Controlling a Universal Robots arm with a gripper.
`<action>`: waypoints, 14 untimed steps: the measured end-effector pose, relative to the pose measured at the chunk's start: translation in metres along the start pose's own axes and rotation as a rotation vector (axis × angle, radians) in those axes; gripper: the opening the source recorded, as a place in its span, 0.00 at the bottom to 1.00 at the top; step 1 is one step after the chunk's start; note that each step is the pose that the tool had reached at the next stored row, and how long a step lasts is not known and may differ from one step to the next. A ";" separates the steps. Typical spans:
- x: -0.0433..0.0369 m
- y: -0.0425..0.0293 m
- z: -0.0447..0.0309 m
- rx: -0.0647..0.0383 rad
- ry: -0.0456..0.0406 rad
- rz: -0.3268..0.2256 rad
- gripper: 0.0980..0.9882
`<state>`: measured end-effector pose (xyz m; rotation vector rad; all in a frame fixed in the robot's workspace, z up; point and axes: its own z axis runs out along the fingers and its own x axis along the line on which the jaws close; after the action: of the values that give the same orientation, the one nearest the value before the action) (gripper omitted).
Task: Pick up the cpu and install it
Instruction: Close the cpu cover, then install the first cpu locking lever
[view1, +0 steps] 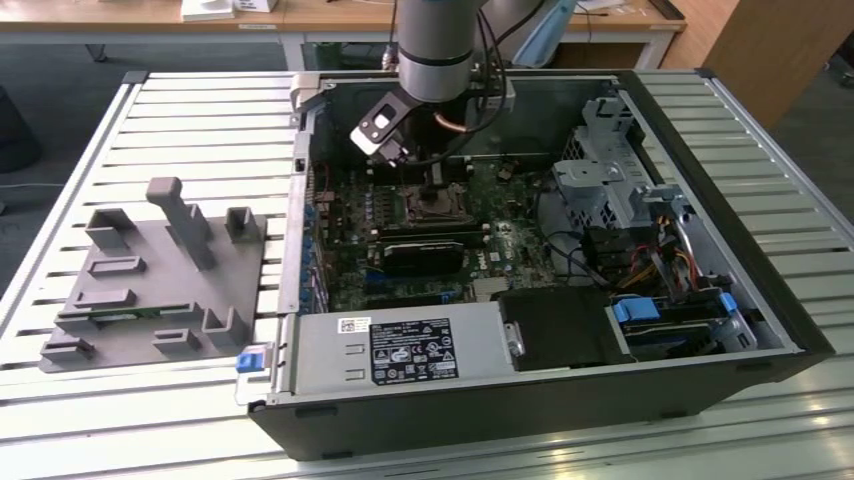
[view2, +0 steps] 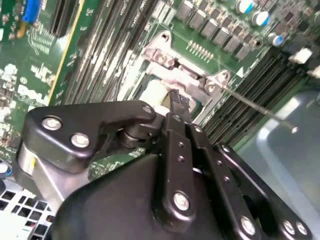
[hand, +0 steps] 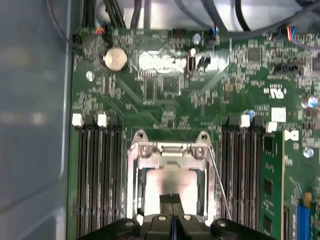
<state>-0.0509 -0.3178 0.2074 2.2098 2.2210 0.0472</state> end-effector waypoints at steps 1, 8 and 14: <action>0.0000 0.0026 0.0000 0.001 -0.0001 0.000 0.01; -0.0001 0.0148 0.0003 0.004 -0.0002 0.000 0.01; 0.0001 0.0189 0.0004 0.004 -0.0002 0.000 0.01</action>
<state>-0.0321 -0.3176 0.2075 2.2120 2.2229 0.0424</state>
